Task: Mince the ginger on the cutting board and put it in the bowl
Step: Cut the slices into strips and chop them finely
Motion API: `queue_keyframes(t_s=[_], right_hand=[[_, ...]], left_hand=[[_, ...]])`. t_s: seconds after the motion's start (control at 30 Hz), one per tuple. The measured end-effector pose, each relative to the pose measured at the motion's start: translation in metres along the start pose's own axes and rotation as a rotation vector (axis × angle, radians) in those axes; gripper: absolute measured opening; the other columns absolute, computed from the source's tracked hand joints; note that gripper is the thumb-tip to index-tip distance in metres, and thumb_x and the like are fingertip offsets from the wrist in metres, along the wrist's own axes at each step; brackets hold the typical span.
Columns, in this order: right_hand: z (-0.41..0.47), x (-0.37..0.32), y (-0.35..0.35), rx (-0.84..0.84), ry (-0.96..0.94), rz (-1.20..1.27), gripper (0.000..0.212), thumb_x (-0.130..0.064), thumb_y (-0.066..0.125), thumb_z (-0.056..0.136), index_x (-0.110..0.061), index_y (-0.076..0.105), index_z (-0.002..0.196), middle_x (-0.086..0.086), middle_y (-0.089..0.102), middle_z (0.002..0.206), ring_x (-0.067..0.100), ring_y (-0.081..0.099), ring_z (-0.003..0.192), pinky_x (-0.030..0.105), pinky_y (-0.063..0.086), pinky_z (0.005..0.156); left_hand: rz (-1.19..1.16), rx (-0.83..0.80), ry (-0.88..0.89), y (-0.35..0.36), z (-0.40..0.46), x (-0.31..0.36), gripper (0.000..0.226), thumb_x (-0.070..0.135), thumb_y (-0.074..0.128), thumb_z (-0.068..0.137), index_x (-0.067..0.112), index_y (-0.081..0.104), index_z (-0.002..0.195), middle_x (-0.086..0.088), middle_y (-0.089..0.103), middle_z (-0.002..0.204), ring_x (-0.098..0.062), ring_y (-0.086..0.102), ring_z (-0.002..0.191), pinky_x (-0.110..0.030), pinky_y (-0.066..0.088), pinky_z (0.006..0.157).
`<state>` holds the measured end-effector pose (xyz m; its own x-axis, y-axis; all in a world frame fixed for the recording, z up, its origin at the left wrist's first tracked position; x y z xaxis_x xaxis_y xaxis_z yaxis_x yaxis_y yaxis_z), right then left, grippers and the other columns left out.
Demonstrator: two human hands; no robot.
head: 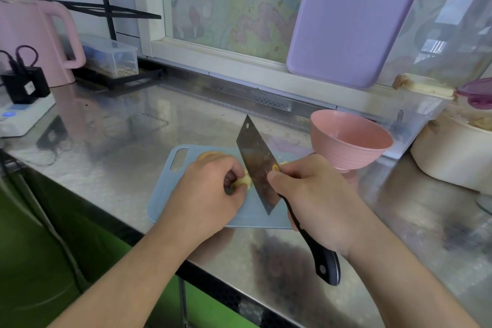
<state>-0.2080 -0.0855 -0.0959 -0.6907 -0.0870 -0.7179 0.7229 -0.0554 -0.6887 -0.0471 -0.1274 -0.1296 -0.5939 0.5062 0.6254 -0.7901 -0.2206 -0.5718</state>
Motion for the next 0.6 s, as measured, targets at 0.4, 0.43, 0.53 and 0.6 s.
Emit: queue_keyframes(t_s=[0.4,0.43,0.53,0.6], right_hand=[[0.000,0.003,0.006,-0.024,0.037,-0.059,0.049,-0.029,0.057,0.099,-0.011,0.037,0.058,0.005,0.039,0.048,0.019,0.034,0.046,0.036,0.034,0.056],[-0.001,0.004,0.007,-0.031,0.050,-0.066,0.048,-0.028,0.057,0.099,-0.011,0.036,0.059,0.001,0.037,0.046,0.020,0.035,0.047,0.036,0.034,0.055],[-0.003,0.003,0.013,-0.065,0.069,-0.112,0.045,-0.030,0.056,0.101,-0.015,0.039,0.062,-0.002,0.040,0.052,0.022,0.042,0.053,0.032,0.036,0.057],[-0.005,-0.002,0.019,-0.113,0.049,-0.167,0.038,-0.030,0.052,0.105,-0.014,0.048,0.070,0.003,0.048,0.065,0.026,0.049,0.063,0.033,0.042,0.063]], left_hand=[[0.070,0.000,0.030,0.001,0.000,0.004,0.020,0.016,0.079,0.081,0.027,0.064,0.074,0.013,0.062,0.080,-0.009,0.061,0.085,-0.037,0.056,0.074],[0.074,0.001,0.030,0.001,0.000,0.004,0.020,0.016,0.079,0.081,0.027,0.064,0.074,0.013,0.061,0.080,-0.010,0.061,0.085,-0.037,0.056,0.073],[0.089,-0.002,0.029,0.002,0.001,0.003,0.020,0.018,0.079,0.081,0.029,0.063,0.074,0.014,0.061,0.079,-0.010,0.061,0.085,-0.038,0.056,0.073],[0.101,-0.005,0.028,0.002,0.001,0.003,0.021,0.019,0.080,0.081,0.030,0.063,0.074,0.014,0.061,0.079,-0.009,0.060,0.085,-0.038,0.056,0.073]])
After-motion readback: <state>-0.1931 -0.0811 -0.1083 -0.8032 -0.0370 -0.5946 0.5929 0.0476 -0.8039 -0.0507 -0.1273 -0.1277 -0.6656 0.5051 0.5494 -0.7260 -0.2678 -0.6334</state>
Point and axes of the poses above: each hand's wrist, its own z-axis towards the middle knuckle, its own y-axis out of the palm, x = y × z, the point moved 10 cm from there along z, towards the middle knuckle
